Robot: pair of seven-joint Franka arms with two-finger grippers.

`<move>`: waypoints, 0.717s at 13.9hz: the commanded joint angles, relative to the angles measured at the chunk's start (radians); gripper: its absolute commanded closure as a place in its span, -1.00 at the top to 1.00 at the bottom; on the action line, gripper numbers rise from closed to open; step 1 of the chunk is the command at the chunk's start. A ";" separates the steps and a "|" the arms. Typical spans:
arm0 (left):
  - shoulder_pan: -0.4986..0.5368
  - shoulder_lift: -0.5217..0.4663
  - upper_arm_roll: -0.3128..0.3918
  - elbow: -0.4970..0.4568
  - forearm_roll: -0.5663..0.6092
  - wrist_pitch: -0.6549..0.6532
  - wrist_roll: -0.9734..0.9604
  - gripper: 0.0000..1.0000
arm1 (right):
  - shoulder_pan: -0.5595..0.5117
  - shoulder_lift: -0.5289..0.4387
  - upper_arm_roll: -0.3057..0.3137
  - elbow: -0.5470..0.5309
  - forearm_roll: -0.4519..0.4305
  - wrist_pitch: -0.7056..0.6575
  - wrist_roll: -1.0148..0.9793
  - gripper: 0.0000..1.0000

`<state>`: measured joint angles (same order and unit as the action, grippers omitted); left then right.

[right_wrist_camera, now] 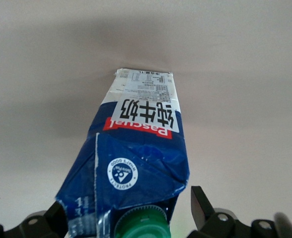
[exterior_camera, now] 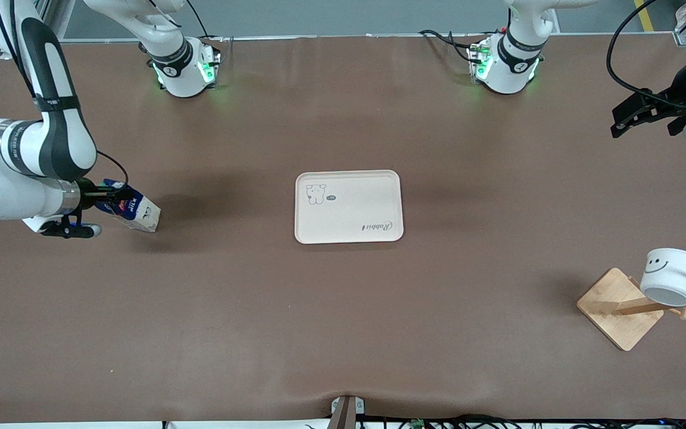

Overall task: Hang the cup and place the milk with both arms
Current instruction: 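Lower the carton onto the table and open the right gripper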

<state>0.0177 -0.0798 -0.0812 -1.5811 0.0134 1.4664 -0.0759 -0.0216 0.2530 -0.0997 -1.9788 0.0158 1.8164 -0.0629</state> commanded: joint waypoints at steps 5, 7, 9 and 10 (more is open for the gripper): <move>0.030 -0.009 0.023 0.009 -0.013 -0.043 0.048 1.00 | 0.008 -0.003 0.015 0.219 -0.008 -0.072 -0.005 1.00; 0.028 -0.011 0.021 0.015 -0.012 -0.044 0.036 1.00 | 0.012 0.006 0.015 0.338 -0.010 -0.120 -0.009 1.00; 0.028 -0.008 0.017 0.021 -0.007 -0.044 0.039 1.00 | 0.020 0.020 0.015 0.463 -0.001 -0.163 -0.008 1.00; 0.028 -0.006 0.015 0.021 -0.006 -0.046 0.039 1.00 | 0.022 0.025 0.015 0.507 0.003 -0.163 -0.008 1.00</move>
<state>0.0442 -0.0802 -0.0618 -1.5717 0.0134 1.4407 -0.0395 -0.0038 0.2484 -0.0856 -1.5919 0.0165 1.6945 -0.0647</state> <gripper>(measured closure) 0.000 0.000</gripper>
